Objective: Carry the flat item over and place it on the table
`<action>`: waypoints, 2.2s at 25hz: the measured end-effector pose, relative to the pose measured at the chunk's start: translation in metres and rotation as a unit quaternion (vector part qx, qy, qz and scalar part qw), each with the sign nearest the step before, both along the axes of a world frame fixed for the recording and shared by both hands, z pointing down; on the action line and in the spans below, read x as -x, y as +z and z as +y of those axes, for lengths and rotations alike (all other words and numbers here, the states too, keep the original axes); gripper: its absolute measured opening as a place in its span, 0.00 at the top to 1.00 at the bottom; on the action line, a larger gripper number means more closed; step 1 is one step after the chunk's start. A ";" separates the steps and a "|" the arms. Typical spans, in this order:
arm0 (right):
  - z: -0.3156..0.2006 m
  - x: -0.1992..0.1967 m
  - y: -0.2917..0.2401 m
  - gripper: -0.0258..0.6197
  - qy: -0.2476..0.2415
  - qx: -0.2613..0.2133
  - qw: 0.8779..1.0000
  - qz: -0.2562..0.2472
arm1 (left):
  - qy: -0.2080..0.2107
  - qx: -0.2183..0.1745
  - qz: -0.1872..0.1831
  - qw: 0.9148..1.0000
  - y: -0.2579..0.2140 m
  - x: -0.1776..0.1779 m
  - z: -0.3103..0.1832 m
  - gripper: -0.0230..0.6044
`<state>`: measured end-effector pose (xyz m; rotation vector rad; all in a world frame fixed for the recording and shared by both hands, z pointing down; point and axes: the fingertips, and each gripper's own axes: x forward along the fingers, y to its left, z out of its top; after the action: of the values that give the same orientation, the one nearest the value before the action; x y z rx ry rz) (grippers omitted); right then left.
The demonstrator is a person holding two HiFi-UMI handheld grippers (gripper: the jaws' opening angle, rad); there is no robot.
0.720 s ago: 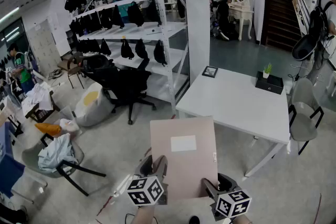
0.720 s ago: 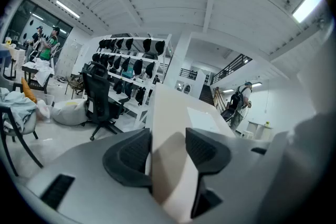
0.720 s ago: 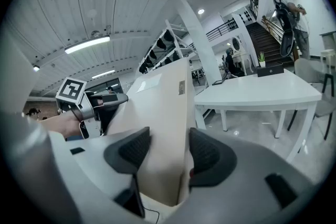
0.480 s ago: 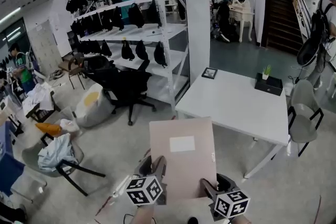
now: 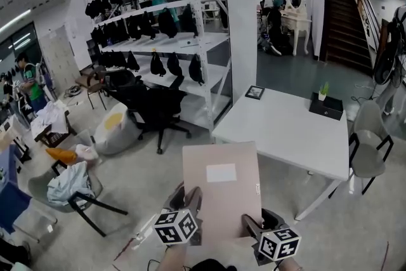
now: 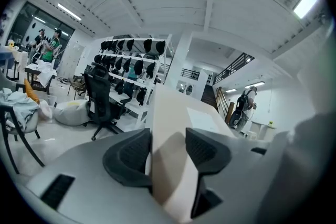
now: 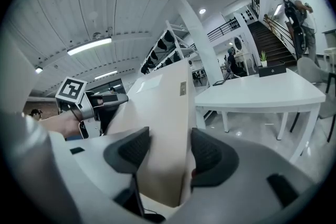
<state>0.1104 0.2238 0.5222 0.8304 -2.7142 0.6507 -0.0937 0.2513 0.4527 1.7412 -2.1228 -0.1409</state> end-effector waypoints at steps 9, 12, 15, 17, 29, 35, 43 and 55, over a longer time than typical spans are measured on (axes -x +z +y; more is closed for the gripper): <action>-0.036 0.012 0.010 0.58 0.010 0.011 1.000 0.005 | 0.011 0.009 0.002 1.000 0.010 0.012 -0.042 0.63; -0.060 0.022 0.015 0.58 0.017 0.014 1.000 0.010 | 0.017 0.013 0.008 1.000 0.018 0.023 -0.068 0.63; -0.086 0.036 0.017 0.58 0.025 0.016 0.999 0.016 | 0.024 0.017 0.013 0.999 0.023 0.038 -0.098 0.63; -0.106 0.047 0.020 0.58 0.031 0.018 0.999 0.018 | 0.029 0.020 0.016 0.999 0.027 0.050 -0.120 0.63; -0.230 0.128 0.022 0.58 0.076 0.033 0.996 0.026 | 0.074 0.033 0.021 0.996 0.031 0.132 -0.265 0.63; -0.280 0.156 0.020 0.58 0.107 0.034 0.993 0.029 | 0.107 0.033 0.023 0.993 0.030 0.159 -0.328 0.63; -0.320 0.168 0.020 0.58 0.150 0.033 0.988 0.036 | 0.151 0.031 0.028 0.988 0.033 0.170 -0.387 0.63; -0.365 0.158 0.027 0.58 0.194 0.043 0.979 0.037 | 0.195 0.041 0.024 0.980 0.041 0.155 -0.452 0.64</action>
<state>-0.0477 -0.1411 0.5489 1.3479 -2.4570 0.7871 -0.2490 -0.2008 0.4932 2.0402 -1.6866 0.0129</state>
